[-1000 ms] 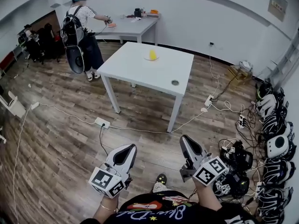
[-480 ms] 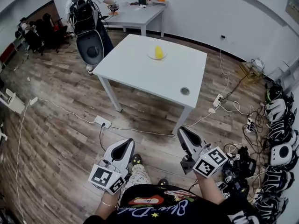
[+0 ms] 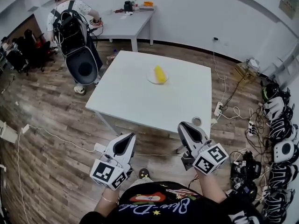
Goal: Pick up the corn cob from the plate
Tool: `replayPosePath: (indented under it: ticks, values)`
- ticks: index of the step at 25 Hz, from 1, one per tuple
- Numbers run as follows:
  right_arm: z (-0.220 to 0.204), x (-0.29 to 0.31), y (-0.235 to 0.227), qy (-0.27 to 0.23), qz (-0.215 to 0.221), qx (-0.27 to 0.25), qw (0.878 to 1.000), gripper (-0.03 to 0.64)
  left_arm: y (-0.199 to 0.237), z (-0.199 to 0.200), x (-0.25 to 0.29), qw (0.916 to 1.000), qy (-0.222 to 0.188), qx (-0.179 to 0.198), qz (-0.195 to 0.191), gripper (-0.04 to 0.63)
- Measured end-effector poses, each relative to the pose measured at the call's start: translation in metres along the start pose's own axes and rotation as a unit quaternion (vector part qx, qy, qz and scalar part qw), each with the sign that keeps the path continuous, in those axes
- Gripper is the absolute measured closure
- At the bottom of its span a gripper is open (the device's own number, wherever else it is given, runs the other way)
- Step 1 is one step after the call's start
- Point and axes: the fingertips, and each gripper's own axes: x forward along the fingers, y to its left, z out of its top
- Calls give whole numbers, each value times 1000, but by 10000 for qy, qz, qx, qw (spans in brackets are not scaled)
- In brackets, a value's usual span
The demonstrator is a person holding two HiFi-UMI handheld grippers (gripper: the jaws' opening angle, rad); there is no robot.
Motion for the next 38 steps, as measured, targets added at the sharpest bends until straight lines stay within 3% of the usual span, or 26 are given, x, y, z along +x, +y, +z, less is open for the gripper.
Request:
replayPosePath:
  ticks: [5, 15, 20, 22, 25, 27, 33, 38]
  values:
    - [11, 72, -34, -109, -465, 2, 9989, 600, 62, 6, 45, 9996, 129, -21, -247, 600]
    - [14, 189, -151, 237, -436, 41, 9988, 600, 122, 15, 161, 9983, 95, -1, -577, 600]
    - [-2, 261, -224, 977, -433, -490, 9931, 587, 153, 27, 216, 9985, 53, 8, -552, 600]
    - [-15, 285, -248, 1337, -405, -518, 9888, 527, 161, 27, 229, 9986, 37, -31, -523, 600]
    - [-42, 319, -281, 1959, -455, -583, 9778, 437, 168, 19, 240, 9982, 202, -96, -556, 600]
    - [-71, 336, -295, 2564, -432, -583, 9638, 397, 172, 11, 243, 9975, 382, -173, -562, 600]
    - [-137, 365, -341, 3858, -681, -691, 9175, 362, 193, 6, 255, 9953, 629, -383, -629, 600]
    - [-153, 380, -342, 4225, -733, -399, 9025, 356, 226, 14, 256, 9956, 621, -500, -501, 600]
